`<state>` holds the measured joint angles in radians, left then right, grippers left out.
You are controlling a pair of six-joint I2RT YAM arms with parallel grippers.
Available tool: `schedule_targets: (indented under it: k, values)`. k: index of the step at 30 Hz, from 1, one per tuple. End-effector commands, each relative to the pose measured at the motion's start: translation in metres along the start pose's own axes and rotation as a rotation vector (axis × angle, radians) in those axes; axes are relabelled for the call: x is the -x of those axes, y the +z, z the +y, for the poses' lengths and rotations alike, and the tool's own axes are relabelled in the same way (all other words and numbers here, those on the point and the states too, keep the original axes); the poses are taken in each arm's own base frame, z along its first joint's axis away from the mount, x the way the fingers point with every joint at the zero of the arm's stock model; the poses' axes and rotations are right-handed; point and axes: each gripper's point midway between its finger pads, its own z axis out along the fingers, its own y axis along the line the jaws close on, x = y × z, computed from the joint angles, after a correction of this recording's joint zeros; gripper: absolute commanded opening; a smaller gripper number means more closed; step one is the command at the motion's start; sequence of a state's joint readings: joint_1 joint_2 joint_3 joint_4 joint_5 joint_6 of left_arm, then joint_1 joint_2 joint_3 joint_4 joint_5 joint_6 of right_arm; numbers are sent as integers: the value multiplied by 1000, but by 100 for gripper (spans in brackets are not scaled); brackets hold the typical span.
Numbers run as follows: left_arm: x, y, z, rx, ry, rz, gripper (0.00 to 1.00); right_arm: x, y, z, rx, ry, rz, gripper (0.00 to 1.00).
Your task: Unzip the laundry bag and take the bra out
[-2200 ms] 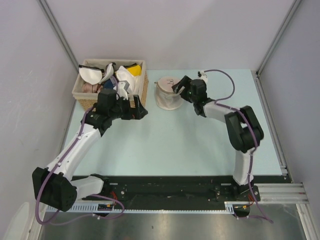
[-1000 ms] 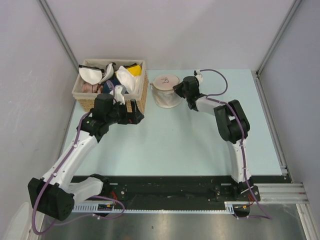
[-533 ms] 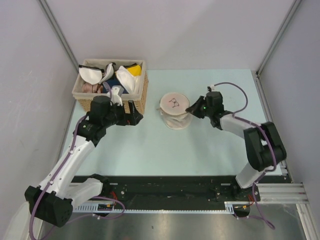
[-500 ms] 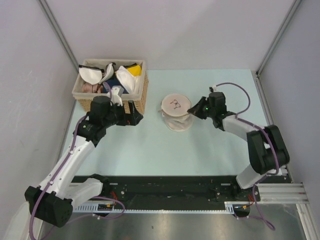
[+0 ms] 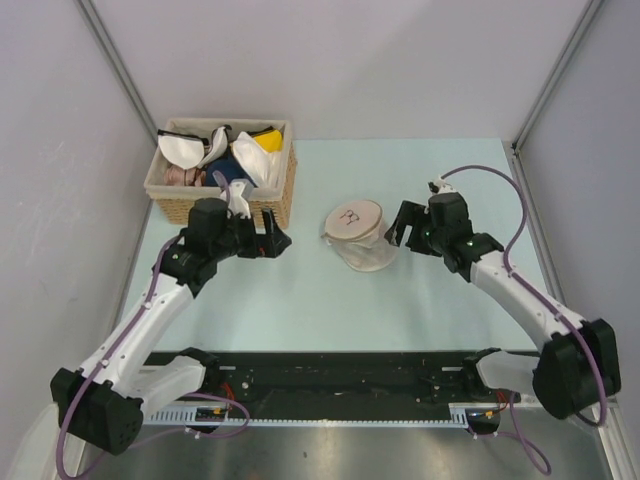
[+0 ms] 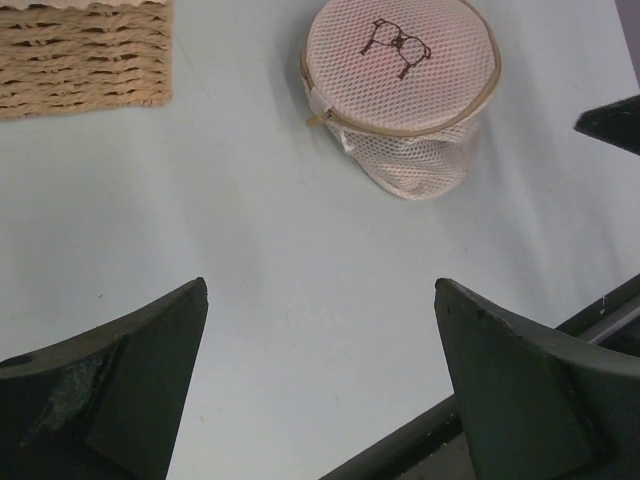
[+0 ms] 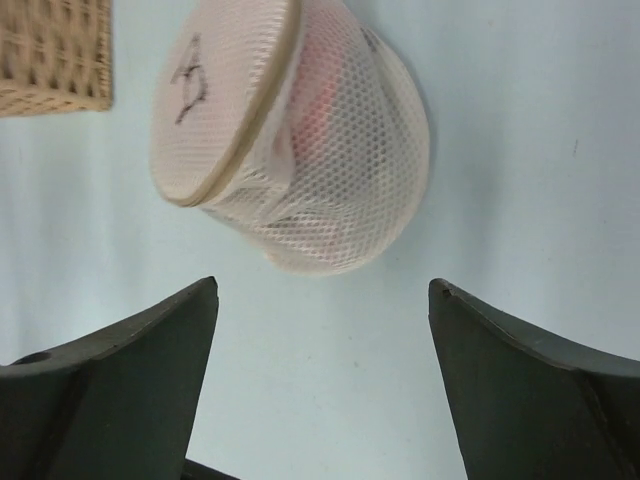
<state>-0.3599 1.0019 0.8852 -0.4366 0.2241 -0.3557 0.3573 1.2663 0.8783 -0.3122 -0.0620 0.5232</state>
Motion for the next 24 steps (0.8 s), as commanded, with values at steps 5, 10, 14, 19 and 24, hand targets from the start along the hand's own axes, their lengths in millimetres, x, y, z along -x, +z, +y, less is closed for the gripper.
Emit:
schedule_targets:
  k: [5, 10, 14, 19, 24]
  values:
    - [3, 18, -31, -128, -26, 36, 100, 14, -23, 23, -44, 16, -121, 89]
    - [2, 33, -51, -142, 1, 70, 100, 9, -11, 51, 70, 98, -117, 89]
    - [6, 34, -50, -129, 13, 64, 100, 4, 8, 61, 98, 161, -102, 89]
    - [3, 30, -45, -104, 13, 60, 100, 4, 43, 74, 151, 254, -114, 89]
    - [-2, 25, -40, -82, 14, 68, 100, 4, 81, 81, 200, 277, -121, 67]
